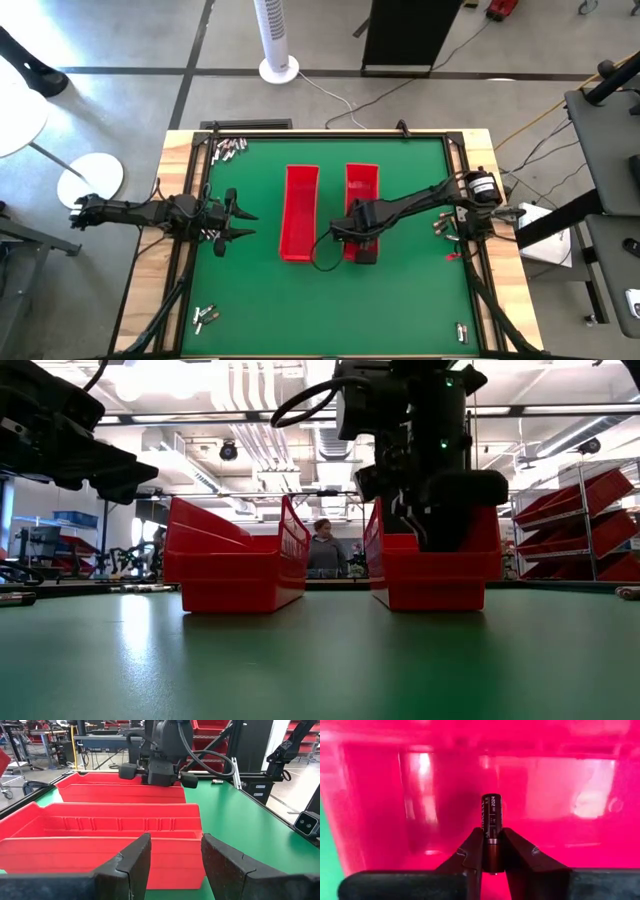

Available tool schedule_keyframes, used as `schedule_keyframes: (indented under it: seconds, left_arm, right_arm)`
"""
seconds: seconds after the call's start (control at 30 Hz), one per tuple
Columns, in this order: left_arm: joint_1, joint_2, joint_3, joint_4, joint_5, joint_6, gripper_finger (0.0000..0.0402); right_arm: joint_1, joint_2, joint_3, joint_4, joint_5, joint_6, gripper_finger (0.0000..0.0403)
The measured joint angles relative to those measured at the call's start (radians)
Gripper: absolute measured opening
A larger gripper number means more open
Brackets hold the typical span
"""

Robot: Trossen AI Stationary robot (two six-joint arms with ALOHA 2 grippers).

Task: Sort batteries
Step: Put the black battery into the right red bin

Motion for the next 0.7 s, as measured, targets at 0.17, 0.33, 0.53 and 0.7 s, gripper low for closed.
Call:
schedule_keyframes:
  seconds: [0.17,0.33,0.53,0.7]
  left_arm:
    - [0.000,0.000,0.000,0.000,0.000,0.000,0.0155]
    - [0.000,0.000,0.000,0.000,0.000,0.000,0.0155]
    - [0.000,0.000,0.000,0.000,0.000,0.000,0.0155]
    - [0.000,0.000,0.000,0.000,0.000,0.000,0.0155]
  right_arm:
    - [0.001,-0.001,-0.033,0.061,0.002,0.000,0.0049]
    - [0.001,-0.001,-0.038,0.065,0.003,0.002,0.0045]
    - [0.001,-0.001,-0.038,0.066,0.003,0.009,0.0065]
    - [0.001,-0.001,-0.040,0.065,0.002,0.027,0.0087]
